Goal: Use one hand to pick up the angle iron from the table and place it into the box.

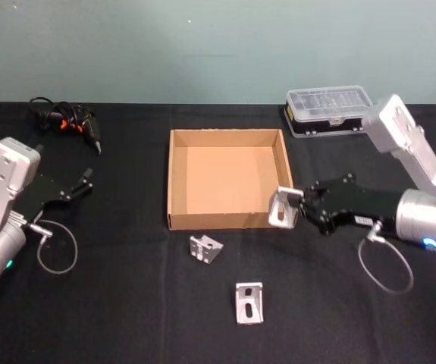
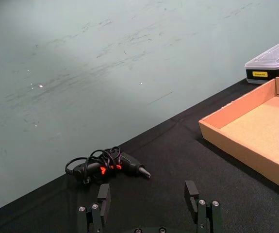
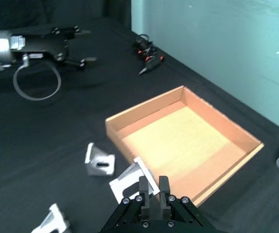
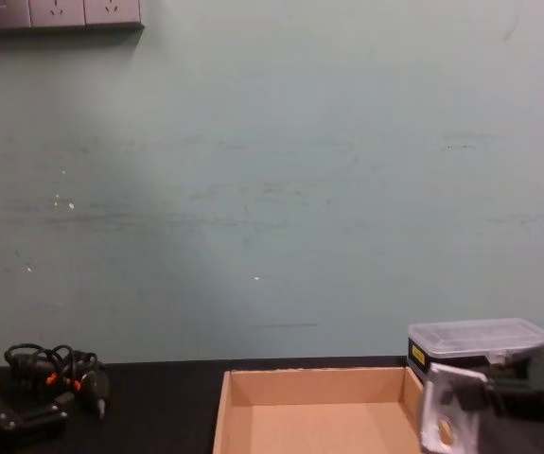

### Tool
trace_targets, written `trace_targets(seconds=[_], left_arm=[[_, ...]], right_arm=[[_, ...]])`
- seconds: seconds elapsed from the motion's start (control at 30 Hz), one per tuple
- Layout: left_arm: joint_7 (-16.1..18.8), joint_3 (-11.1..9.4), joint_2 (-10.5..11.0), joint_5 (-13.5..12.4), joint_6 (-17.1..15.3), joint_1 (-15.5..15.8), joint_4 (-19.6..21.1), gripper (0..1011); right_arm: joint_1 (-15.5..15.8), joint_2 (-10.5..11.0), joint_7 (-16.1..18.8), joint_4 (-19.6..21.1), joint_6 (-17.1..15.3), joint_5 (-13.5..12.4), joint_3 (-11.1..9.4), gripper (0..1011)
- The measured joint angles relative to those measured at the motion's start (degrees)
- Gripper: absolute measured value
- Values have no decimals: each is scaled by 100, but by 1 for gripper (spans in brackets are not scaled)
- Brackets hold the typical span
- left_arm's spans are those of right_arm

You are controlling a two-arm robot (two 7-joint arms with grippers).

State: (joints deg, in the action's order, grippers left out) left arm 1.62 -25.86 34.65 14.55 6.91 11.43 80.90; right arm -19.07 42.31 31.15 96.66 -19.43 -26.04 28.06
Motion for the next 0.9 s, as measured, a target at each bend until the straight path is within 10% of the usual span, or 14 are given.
trace_targets(seconds=[0.9], left_arm=[[0, 0, 0, 0, 0, 0, 0, 1000]], right_arm=[[-1500, -1442, -256, -2112, -391, 1132, 606, 127]])
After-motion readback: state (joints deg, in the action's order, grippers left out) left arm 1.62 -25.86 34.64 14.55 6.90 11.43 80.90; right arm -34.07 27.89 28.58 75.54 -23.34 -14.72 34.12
